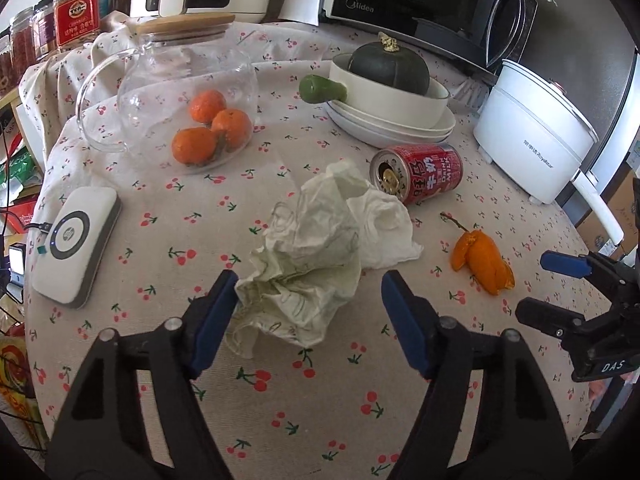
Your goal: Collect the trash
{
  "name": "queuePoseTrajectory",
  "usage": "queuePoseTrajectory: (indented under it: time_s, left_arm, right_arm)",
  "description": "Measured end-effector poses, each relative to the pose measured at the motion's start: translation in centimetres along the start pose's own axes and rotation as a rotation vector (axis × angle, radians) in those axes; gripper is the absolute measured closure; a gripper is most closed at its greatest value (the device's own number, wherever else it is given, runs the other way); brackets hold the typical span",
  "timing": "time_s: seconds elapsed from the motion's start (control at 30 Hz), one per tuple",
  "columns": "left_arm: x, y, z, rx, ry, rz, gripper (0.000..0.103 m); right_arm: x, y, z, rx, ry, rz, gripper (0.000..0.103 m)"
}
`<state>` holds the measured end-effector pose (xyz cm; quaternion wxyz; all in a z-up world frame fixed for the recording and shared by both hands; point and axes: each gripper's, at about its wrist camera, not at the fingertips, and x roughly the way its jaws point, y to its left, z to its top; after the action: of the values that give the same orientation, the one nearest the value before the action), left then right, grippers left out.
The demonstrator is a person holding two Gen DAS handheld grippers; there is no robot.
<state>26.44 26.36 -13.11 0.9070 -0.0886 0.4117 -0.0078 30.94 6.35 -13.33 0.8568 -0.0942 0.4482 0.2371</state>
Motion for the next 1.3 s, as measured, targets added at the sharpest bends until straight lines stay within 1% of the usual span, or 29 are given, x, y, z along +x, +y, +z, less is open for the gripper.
queuePoseTrajectory:
  time_s: [0.07, 0.1, 0.13, 0.17, 0.23, 0.27, 0.3, 0.33, 0.37, 0.4, 0.5, 0.63, 0.8, 1.03, 1.3]
  left_arm:
    - [0.2, 0.1, 0.0, 0.009, 0.0, 0.001, 0.033]
    - [0.4, 0.2, -0.1, 0.012, 0.007, 0.001, 0.037]
    - [0.6, 0.3, -0.2, 0.011, 0.015, 0.001, 0.042]
    - [0.8, 0.5, -0.3, 0.005, 0.021, 0.0, 0.044]
    - [0.7, 0.8, -0.4, -0.006, 0.012, -0.005, 0.046]
    - [0.7, 0.8, -0.5, -0.007, 0.009, -0.007, 0.048]
    - [0.5, 0.7, -0.5, -0.004, 0.009, -0.009, 0.052]
    - [0.3, 0.6, -0.5, 0.002, 0.006, -0.008, 0.054]
    - [0.1, 0.5, -0.6, 0.005, 0.004, -0.007, 0.054]
    - [-0.2, 0.4, -0.6, 0.004, 0.002, -0.009, 0.055]
    - [-1.2, 0.2, -0.8, 0.001, 0.002, -0.01, 0.055]
    - [-2.7, -0.2, -1.4, 0.0, 0.011, 0.004, 0.055]
    - [-4.7, -1.2, -2.7, 0.009, 0.034, 0.019, 0.055]
    - [-8.0, -4.3, -4.6, 0.019, 0.047, -0.009, 0.055]
    - [-11.2, -8.8, -7.4, 0.061, 0.062, -0.065, 0.055]
  right_arm:
    - [1.1, 0.5, 0.5, -0.019, 0.002, -0.002, 0.012]
    - [1.6, 0.7, 0.6, -0.023, 0.003, -0.002, 0.015]
    - [2.1, 0.8, 0.8, -0.024, 0.005, 0.001, 0.016]
    - [2.5, 0.9, 0.9, -0.021, 0.009, 0.002, 0.018]
    - [3.4, 1.0, 1.1, -0.019, 0.018, -0.005, 0.034]
    - [3.8, 1.1, 1.1, -0.018, 0.03, -0.008, 0.048]
    - [4.2, 1.1, 1.1, -0.016, 0.04, -0.012, 0.055]
    - [4.2, 1.2, 1.0, -0.02, 0.029, -0.024, 0.058]
    - [4.2, 1.2, 1.0, -0.022, 0.028, -0.023, 0.069]
    - [4.1, 1.2, 1.0, -0.017, 0.03, -0.014, 0.074]
    - [3.1, 1.1, 0.7, -0.002, 0.032, -0.002, 0.079]
    - [0.4, 0.7, -0.2, -0.008, 0.018, -0.005, 0.079]
    - [-3.5, 0.0, -2.2, -0.009, -0.001, -0.014, 0.079]
    - [-9.0, -1.3, -5.6, 0.017, -0.032, -0.028, 0.079]
    - [-14.9, -2.2, -10.0, 0.024, -0.073, -0.046, 0.079]
